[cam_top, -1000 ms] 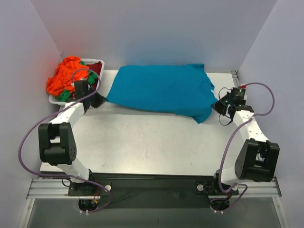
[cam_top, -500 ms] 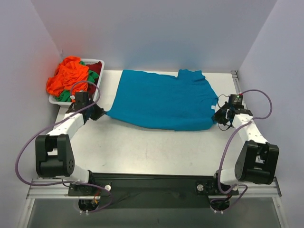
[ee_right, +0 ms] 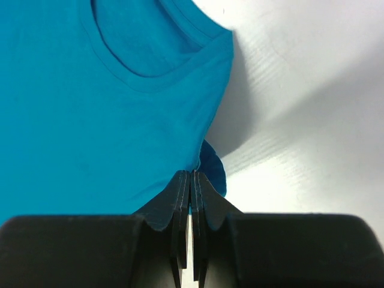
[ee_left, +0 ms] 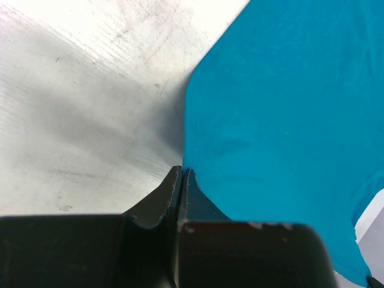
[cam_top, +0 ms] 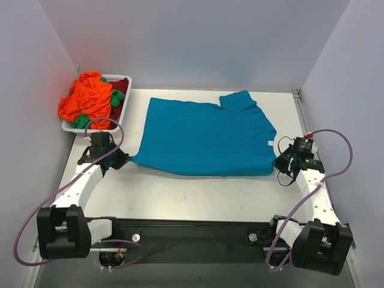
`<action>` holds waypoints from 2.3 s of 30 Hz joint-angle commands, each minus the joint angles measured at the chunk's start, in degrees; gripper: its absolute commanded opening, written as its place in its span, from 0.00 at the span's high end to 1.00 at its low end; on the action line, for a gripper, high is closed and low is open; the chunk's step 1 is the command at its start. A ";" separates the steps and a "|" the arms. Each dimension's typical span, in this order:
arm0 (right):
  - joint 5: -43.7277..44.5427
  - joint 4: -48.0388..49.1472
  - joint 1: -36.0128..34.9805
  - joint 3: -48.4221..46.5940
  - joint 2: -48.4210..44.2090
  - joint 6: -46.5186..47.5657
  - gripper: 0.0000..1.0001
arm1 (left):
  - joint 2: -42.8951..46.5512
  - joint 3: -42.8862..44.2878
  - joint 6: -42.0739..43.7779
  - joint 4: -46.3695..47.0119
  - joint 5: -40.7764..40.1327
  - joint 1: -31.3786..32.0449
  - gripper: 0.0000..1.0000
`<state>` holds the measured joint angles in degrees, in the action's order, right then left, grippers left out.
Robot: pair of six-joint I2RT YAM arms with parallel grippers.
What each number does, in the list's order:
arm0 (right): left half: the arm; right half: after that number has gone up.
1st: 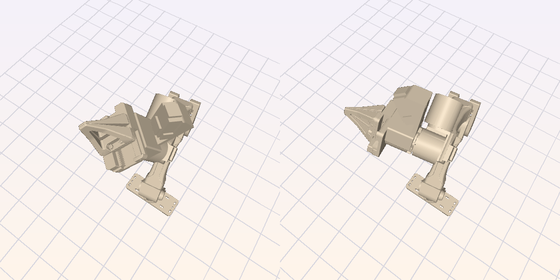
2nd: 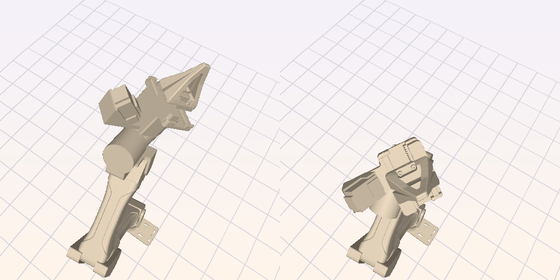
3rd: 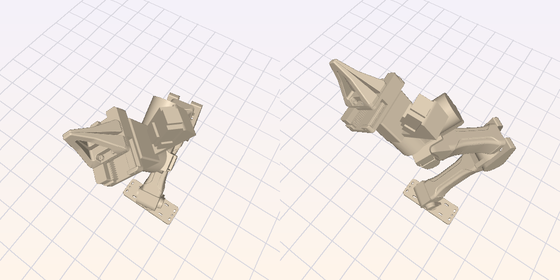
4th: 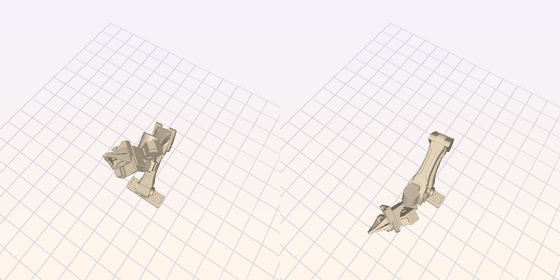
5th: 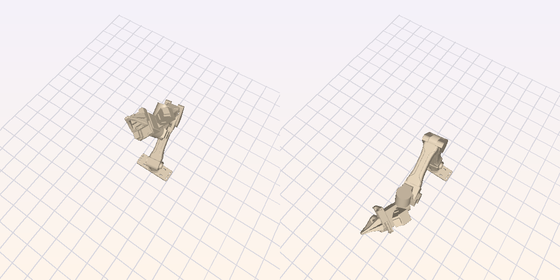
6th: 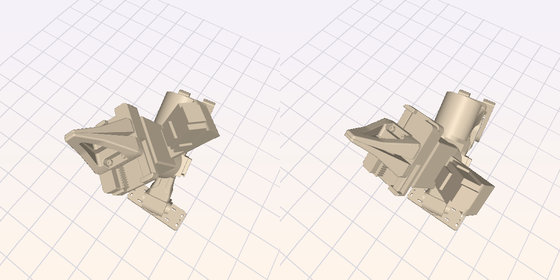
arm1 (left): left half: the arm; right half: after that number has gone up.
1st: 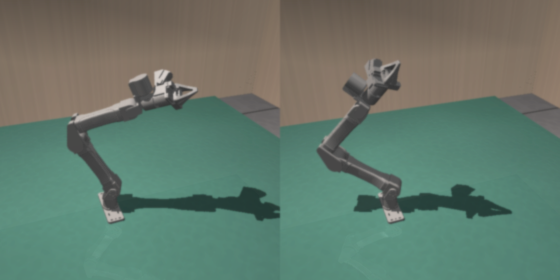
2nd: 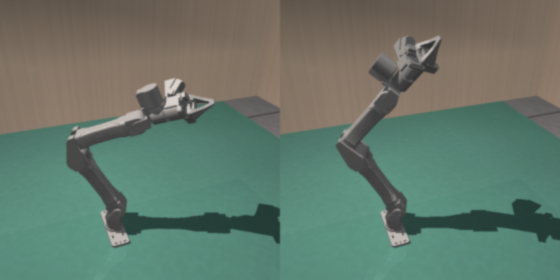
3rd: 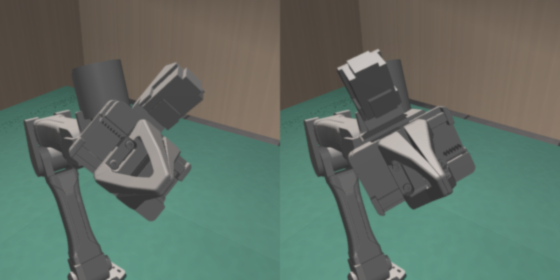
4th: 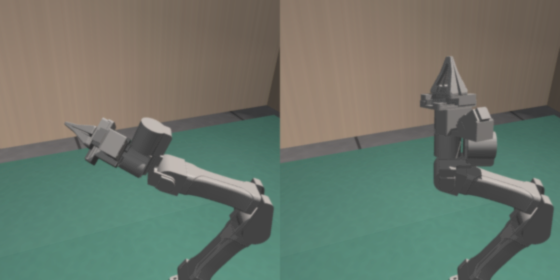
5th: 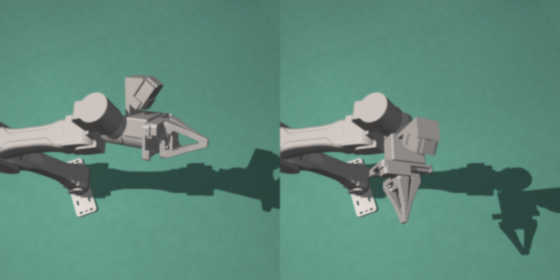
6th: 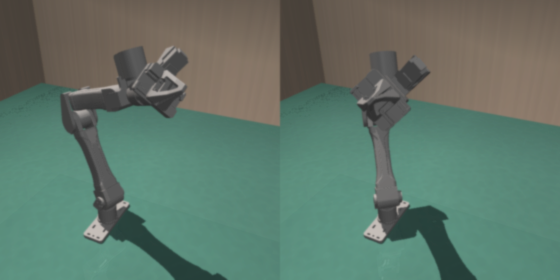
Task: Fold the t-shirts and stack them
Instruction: Flatten out the tshirt
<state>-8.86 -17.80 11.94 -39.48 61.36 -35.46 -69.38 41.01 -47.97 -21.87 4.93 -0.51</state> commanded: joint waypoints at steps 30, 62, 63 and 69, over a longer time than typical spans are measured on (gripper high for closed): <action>-1.43 1.98 -2.10 -14.76 16.53 0.93 0.31 | -21.32 17.43 1.56 9.04 0.52 5.08 1.00; -3.00 9.82 -6.23 6.00 10.56 -2.51 1.00 | -14.73 12.25 0.59 7.10 0.35 5.17 1.00; -3.44 7.63 -6.14 6.17 8.97 -2.33 1.00 | -13.42 11.12 0.59 6.84 0.17 5.17 1.00; -4.41 -1.51 -5.44 7.84 -4.31 -2.42 1.00 | -7.80 6.98 0.68 5.00 -1.32 5.08 1.00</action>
<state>-12.95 -11.16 5.98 -32.56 61.69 -38.30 -80.93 49.15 -47.40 -16.29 4.86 4.45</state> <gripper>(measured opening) 0.033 0.038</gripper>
